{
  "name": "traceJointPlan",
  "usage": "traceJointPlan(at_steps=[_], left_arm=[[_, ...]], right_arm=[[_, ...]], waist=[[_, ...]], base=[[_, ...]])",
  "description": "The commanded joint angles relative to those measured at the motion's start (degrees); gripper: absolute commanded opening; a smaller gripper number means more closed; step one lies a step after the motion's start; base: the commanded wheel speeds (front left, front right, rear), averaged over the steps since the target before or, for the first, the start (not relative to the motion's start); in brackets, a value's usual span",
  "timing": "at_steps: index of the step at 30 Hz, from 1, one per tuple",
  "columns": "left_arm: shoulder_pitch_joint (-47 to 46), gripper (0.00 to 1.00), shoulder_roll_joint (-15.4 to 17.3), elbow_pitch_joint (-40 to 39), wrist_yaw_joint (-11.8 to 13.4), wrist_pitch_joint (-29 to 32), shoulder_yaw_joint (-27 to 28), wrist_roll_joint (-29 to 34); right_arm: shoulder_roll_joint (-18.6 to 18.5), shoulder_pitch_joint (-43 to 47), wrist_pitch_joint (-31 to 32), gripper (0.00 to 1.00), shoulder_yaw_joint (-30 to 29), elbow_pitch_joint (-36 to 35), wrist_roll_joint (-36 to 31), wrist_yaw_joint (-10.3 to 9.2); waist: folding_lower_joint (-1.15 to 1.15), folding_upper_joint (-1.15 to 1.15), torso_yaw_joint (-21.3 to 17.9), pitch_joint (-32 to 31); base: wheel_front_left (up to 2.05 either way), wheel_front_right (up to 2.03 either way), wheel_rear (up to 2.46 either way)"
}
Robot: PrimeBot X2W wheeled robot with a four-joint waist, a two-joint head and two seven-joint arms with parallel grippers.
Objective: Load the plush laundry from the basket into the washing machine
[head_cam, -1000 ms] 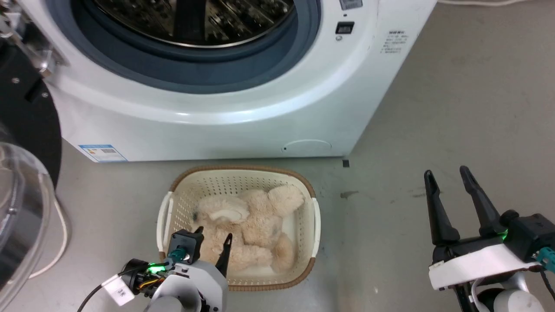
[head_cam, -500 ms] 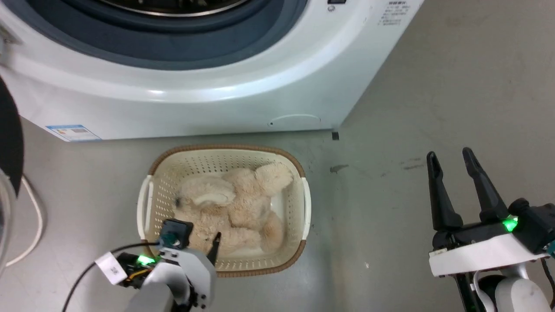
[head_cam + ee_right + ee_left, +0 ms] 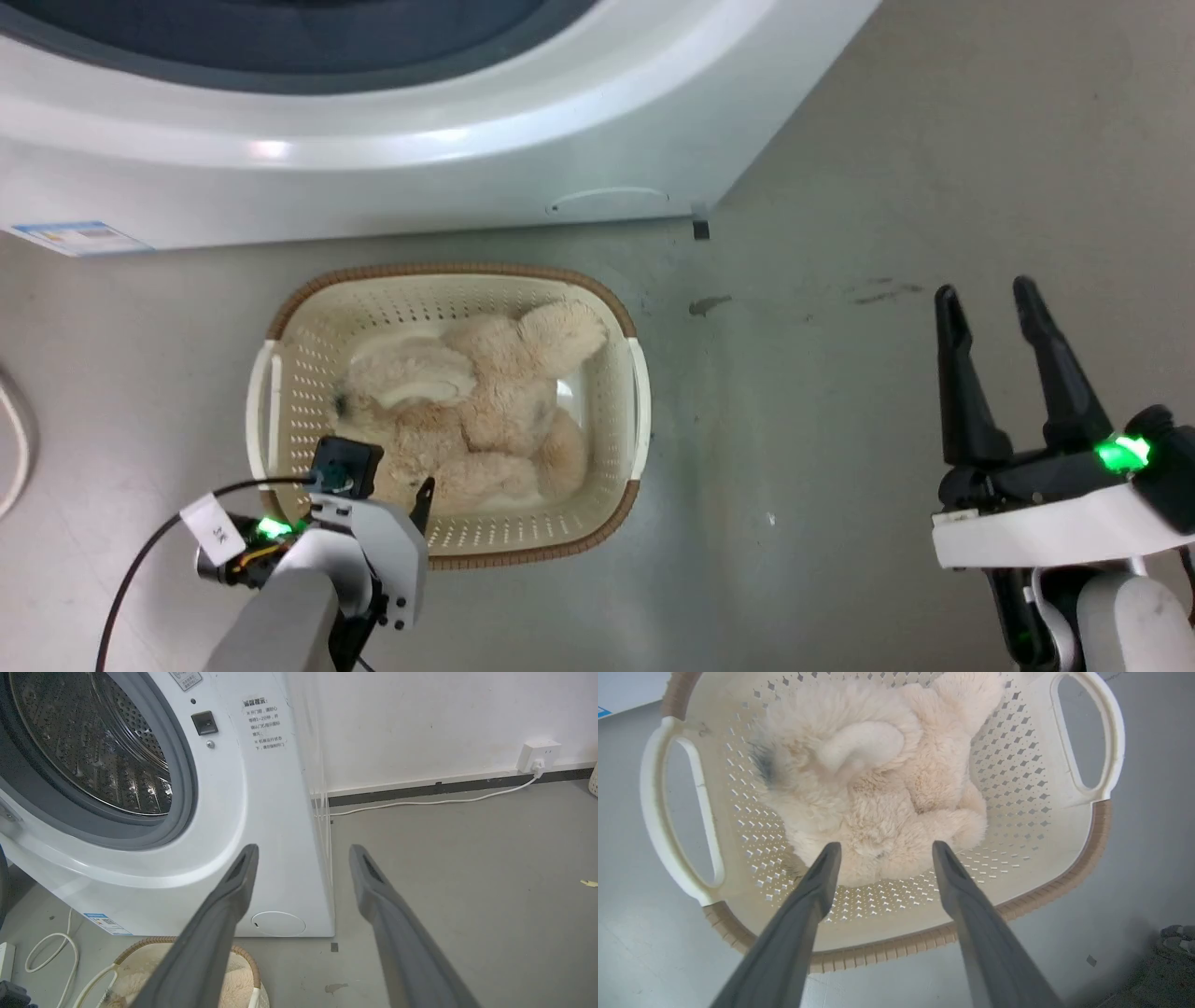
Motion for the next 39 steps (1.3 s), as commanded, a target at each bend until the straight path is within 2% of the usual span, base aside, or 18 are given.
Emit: traceJointPlan(at_steps=[1, 7, 9, 11, 13, 22, 30, 39], left_arm=[[-2.2, 1.00, 0.6, 1.9, -0.1, -0.1, -1.0, -0.8], [-5.9, 1.00, 1.0, 5.6, -0.9, 1.0, -2.5, -2.9], [-7.5, 1.00, 1.5, 6.9, 0.3, 1.0, -2.1, -4.2], [-9.0, 1.00, 1.8, 8.1, 2.7, 1.5, -0.6, -6.5], [-10.2, 1.00, 2.0, 9.4, 3.3, 2.4, -0.7, -7.5], [-15.8, 1.00, 2.3, 14.1, -1.6, 2.4, -5.1, -9.0], [-21.3, 1.00, 3.9, 17.6, -1.5, -5.2, -7.8, -10.1], [-25.2, 1.00, 4.8, 22.1, -3.2, -6.2, -11.9, -11.0]], right_arm=[[0.0, -1.4, -0.7, 1.00, 0.1, -0.7, 0.9, 0.04], [0.0, -2.3, -1.4, 1.00, 1.0, -1.5, 1.7, 0.04], [0.0, -2.7, -1.7, 1.00, 1.7, -1.9, 1.6, 0.04], [0.0, -2.9, -1.9, 1.00, 2.3, -2.4, 1.7, 0.04], [0.0, -3.0, -2.1, 1.00, 2.8, -2.9, 2.0, 0.04], [-0.1, -4.6, -3.2, 1.00, 4.3, -4.1, 3.8, 0.04], [-0.1, -6.3, -4.2, 1.00, 5.2, -5.0, 5.9, 0.04], [-0.1, -7.4, -5.0, 1.00, 5.8, -5.5, 7.5, 0.05]], waist=[[-0.01, 0.00, -0.5, 1.5], [-0.01, 0.00, -1.5, 4.8], [-0.01, 0.00, -1.9, 5.9], [-0.01, 0.00, -2.2, 7.0], [-0.01, 0.00, -2.6, 8.1], [-0.01, 0.00, -4.0, 13.1], [-0.01, 0.00, -5.5, 18.2], [-0.01, 0.00, -6.5, 22.0]], base=[[0.00, 0.00, 0.00], [0.00, 0.00, 0.00], [0.00, 0.00, 0.00], [0.00, 0.00, 0.00], [0.00, 0.00, 0.00], [0.00, 0.00, 0.00], [0.00, 0.00, 0.00], [0.00, 0.00, 0.00]])
